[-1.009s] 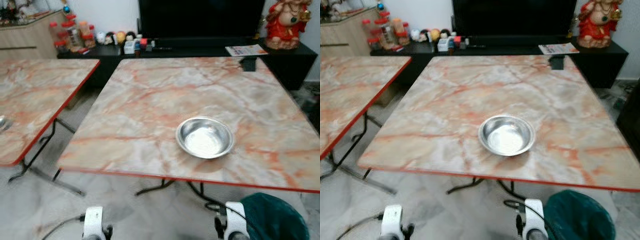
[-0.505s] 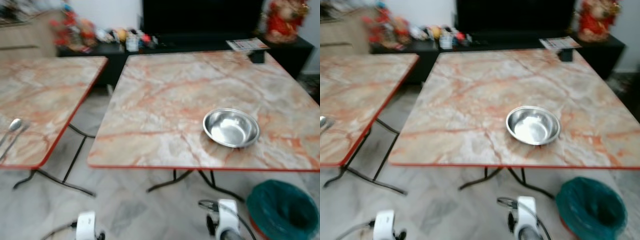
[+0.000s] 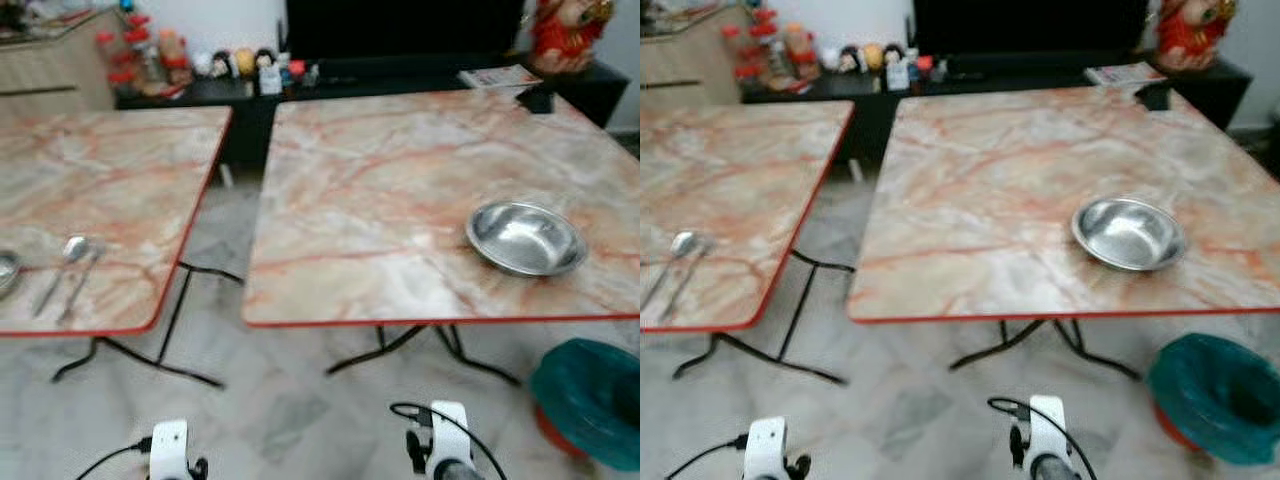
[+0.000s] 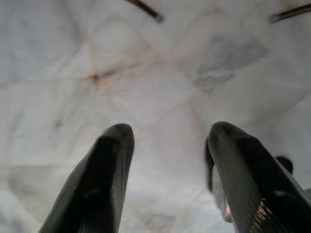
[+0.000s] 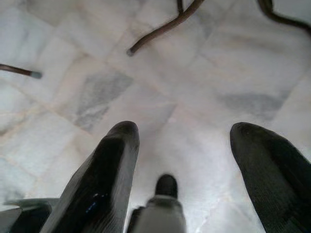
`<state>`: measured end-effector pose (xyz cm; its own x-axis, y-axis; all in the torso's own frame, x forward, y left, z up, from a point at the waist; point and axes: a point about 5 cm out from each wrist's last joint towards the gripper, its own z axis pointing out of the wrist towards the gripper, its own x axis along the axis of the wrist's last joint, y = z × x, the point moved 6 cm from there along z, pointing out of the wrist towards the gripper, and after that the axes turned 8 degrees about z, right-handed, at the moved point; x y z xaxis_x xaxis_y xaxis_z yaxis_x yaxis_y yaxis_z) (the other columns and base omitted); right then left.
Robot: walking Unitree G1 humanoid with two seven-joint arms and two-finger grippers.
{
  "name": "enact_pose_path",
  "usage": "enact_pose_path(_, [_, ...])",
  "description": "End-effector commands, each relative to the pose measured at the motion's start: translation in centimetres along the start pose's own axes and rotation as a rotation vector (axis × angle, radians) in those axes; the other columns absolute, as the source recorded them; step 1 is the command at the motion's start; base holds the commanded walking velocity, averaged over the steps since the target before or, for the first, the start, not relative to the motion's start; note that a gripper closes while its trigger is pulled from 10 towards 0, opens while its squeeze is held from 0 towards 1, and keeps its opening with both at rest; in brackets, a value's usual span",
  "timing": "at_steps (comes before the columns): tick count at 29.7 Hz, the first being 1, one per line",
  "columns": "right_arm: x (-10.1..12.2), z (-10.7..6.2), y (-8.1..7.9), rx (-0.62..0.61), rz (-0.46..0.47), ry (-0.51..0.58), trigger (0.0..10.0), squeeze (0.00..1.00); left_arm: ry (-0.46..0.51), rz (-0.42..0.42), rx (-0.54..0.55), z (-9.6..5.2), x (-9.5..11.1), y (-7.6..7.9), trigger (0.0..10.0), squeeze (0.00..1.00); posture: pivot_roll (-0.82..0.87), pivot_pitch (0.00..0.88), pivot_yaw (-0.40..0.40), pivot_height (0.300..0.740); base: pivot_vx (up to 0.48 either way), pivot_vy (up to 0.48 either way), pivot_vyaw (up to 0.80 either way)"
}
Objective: Setting the table
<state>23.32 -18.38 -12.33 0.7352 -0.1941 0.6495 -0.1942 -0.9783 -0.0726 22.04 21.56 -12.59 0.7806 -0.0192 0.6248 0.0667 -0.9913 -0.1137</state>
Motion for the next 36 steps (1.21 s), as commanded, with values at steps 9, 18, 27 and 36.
enact_pose_path(9, [-0.52,-0.11,-0.16,0.003,0.011,-0.009,10.0,0.00,-0.005,-0.012,0.012,-0.06,-0.22,-0.45,10.0,0.00,0.01,0.031,0.072,0.740,0.000,0.441,0.00])
enact_pose_path(18, [-0.29,-0.04,-0.53,0.013,0.008,-0.005,10.0,0.00,-0.006,-0.013,0.017,-0.06,-0.25,-0.59,10.0,0.00,0.03,0.026,0.067,0.740,0.000,0.446,0.00])
enact_pose_path(27, [-0.05,0.03,-0.60,0.016,0.002,-0.002,10.0,0.00,-0.005,-0.022,0.019,-0.03,-0.15,-0.48,10.0,0.00,0.03,0.024,0.064,0.740,0.000,0.446,0.00])
enact_pose_path(36, [0.12,0.07,-0.67,0.018,-0.005,0.000,10.0,0.00,-0.003,-0.021,0.017,0.01,0.01,-0.36,10.0,0.00,0.03,0.003,0.064,0.740,0.000,0.446,0.00])
